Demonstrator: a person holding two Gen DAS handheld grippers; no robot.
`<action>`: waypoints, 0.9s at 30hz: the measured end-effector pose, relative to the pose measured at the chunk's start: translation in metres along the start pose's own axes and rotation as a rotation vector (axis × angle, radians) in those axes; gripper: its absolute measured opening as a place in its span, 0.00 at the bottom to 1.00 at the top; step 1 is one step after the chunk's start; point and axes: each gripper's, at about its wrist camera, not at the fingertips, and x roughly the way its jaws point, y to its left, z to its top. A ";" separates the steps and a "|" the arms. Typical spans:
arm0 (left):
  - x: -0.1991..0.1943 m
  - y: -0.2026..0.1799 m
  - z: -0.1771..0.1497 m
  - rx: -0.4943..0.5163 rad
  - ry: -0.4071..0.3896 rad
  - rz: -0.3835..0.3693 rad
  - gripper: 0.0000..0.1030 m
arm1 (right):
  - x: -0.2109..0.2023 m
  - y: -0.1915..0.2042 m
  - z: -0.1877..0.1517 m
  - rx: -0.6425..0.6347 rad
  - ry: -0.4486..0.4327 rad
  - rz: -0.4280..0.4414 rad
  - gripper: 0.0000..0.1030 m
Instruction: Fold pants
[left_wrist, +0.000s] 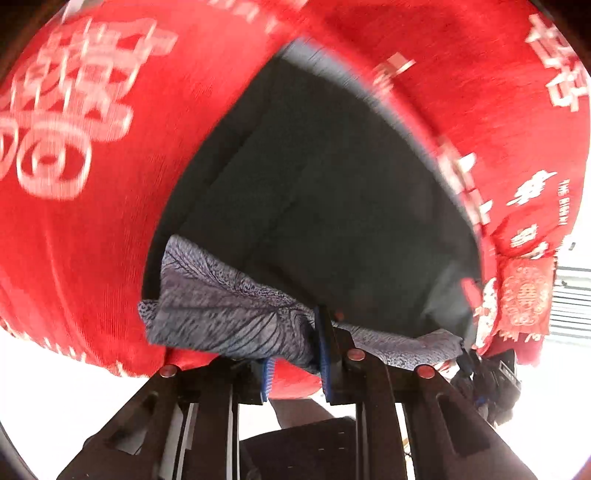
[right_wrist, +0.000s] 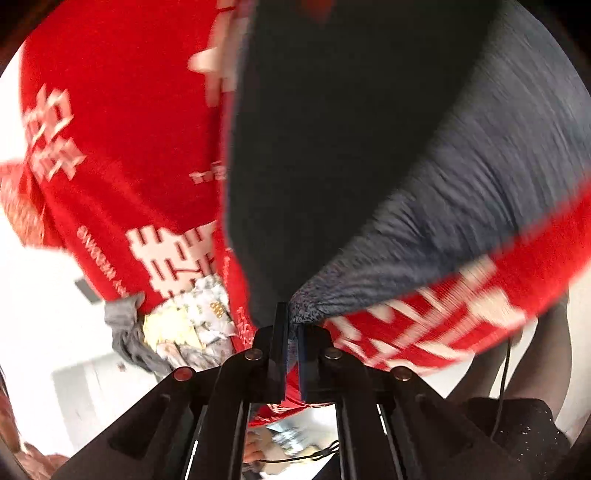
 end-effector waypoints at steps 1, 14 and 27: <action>-0.011 -0.012 0.009 0.016 -0.033 -0.017 0.20 | 0.001 0.015 0.011 -0.040 0.008 -0.007 0.05; 0.041 -0.107 0.172 0.161 -0.344 0.292 0.81 | 0.110 0.116 0.205 -0.320 0.187 -0.167 0.05; 0.088 -0.147 0.161 0.269 -0.199 0.447 0.81 | 0.092 0.117 0.234 -0.378 0.215 -0.265 0.60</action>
